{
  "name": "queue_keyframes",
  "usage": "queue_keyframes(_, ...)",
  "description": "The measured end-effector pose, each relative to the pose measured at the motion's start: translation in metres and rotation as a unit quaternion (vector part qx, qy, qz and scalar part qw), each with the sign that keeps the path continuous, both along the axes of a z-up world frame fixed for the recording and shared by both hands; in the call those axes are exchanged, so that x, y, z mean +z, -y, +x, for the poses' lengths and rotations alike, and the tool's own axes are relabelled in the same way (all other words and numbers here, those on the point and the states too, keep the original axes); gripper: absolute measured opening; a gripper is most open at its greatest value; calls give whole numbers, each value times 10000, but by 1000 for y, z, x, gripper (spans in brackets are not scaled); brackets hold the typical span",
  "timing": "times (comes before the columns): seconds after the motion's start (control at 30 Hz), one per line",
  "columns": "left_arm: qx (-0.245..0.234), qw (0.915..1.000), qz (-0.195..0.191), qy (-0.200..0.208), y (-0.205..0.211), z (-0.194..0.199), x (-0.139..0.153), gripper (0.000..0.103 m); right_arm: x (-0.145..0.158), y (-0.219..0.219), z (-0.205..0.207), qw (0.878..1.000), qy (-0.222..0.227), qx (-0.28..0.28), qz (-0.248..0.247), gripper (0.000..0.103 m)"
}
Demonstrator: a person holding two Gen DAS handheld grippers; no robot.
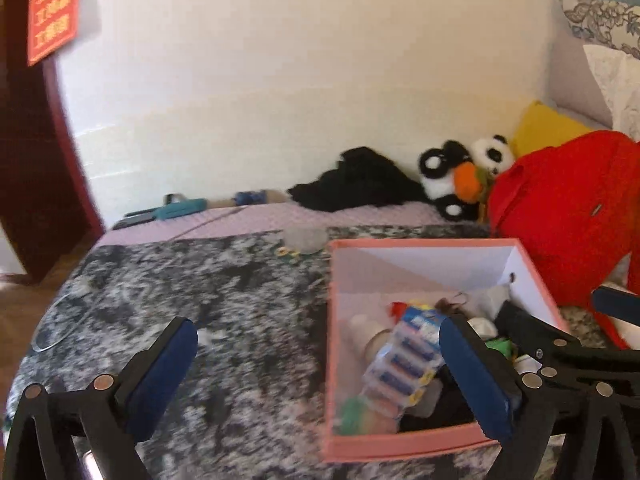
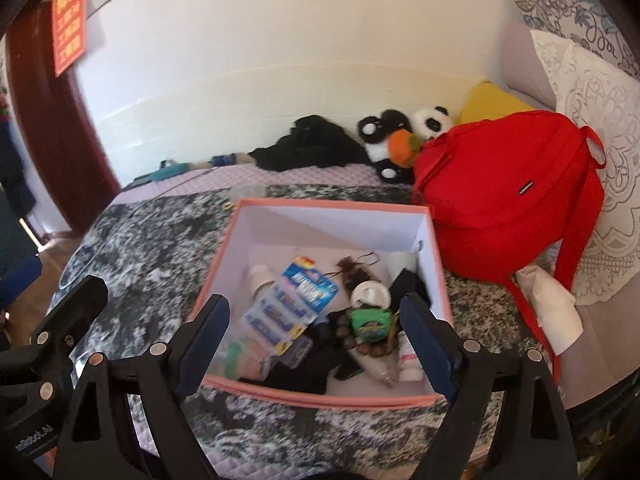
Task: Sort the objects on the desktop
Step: 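Withdraw both grippers from the pink box back over the table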
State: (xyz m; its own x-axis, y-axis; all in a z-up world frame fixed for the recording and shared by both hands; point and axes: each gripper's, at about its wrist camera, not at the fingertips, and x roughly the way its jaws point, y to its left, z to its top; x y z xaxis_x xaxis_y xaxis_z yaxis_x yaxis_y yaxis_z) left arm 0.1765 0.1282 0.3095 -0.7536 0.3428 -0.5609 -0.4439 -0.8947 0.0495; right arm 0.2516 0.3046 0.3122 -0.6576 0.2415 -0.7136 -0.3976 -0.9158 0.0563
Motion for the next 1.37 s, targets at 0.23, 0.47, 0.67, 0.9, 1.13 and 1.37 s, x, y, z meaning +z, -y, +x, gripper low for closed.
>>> queue_keyframes(0.23, 575, 9983, 30, 7, 73, 3, -16, 102, -17, 70, -12, 9985, 37, 540, 103, 90)
queue_keyframes(0.47, 1256, 9920, -18, 156, 140, -15, -37, 102, -40, 144, -44, 9931, 104, 1138, 245, 90)
queue_keyframes(0.67, 1712, 9849, -28, 239, 181, -45, -57, 102, -64, 194, -84, 9875, 186, 1526, 344, 90)
queue_keyframes(0.9, 1798, 9833, -45, 276, 201, -111, -89, 103, -95, 231, -153, 9853, 192, 1638, 445, 91)
queue_keyframes(1.13, 2134, 9751, -318, 516, 198, -186, -135, 103, -139, 239, -228, 9879, 129, 1428, 599, 91)
queue_keyframes(1.37, 1801, 9808, 343, 669, 188, -214, -158, 103, -191, 224, -268, 9909, 172, 1167, 652, 91)
